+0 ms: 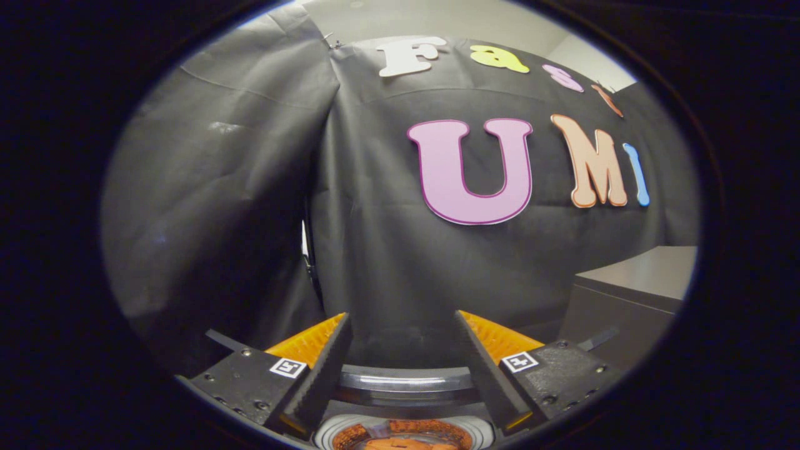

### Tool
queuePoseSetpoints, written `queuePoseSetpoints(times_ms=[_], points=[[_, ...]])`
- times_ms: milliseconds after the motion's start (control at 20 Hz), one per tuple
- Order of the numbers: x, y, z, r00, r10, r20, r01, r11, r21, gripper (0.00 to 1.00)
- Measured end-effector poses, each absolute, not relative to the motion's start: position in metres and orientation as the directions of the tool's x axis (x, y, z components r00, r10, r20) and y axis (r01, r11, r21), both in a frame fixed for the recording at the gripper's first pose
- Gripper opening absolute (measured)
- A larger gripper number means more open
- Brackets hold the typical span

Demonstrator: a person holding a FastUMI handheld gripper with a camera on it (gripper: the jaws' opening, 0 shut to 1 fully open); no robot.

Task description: Put the clothes into the washing machine and then close the washing machine lid.

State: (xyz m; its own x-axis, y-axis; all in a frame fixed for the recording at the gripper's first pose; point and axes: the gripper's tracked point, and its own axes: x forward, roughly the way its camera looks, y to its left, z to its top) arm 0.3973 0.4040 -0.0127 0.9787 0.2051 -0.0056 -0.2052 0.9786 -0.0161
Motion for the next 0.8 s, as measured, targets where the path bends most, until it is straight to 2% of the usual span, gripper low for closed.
queuePoseSetpoints(times_ms=[250, 300, 450, 800], points=[[0.385, 0.402, -0.032, 0.983, 0.182, -0.031, -0.182, 0.983, -0.011, 0.97], [0.381, 0.397, -0.043, 0.987, 0.156, -0.047, -0.158, 0.987, -0.034, 0.97], [0.368, 0.402, -0.086, 0.973, 0.189, -0.136, -0.193, 0.981, -0.017, 0.97], [0.341, 0.388, -0.096, 0.975, 0.180, -0.132, -0.184, 0.983, -0.020, 0.97]])
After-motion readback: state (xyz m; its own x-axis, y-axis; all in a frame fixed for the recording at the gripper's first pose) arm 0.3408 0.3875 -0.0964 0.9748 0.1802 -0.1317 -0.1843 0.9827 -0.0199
